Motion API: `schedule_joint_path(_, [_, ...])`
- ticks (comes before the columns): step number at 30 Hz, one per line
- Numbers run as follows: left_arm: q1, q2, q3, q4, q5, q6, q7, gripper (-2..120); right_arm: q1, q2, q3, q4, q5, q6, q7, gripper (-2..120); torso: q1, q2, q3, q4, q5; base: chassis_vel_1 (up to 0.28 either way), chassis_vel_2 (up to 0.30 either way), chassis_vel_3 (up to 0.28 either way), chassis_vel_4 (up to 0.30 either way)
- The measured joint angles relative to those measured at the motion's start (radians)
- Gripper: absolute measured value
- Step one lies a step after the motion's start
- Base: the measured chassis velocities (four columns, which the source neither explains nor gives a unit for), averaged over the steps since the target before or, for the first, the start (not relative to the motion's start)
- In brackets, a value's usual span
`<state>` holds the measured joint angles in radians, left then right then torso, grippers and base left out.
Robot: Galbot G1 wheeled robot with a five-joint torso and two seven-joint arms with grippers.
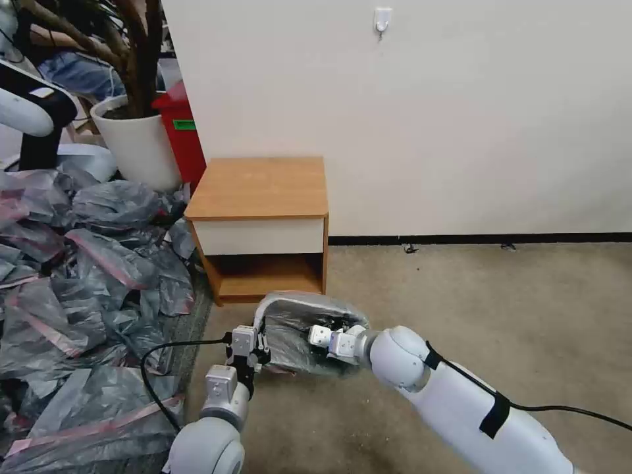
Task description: Pick up the garbage bag from the table and place it over the trash can.
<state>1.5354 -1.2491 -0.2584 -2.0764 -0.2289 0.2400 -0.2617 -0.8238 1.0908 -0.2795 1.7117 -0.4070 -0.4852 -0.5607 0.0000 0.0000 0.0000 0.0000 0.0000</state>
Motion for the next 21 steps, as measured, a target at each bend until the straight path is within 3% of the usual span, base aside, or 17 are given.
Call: schedule_joint_path(21, [0.015,-0.010,0.012,-0.015,0.005,0.001,0.000,3,-0.002,0.061,0.011,-0.132,-0.088,0.006,-0.013,0,0.000,0.000,0.000,0.0000,-0.0001,0.000,0.000,0.000,0.000])
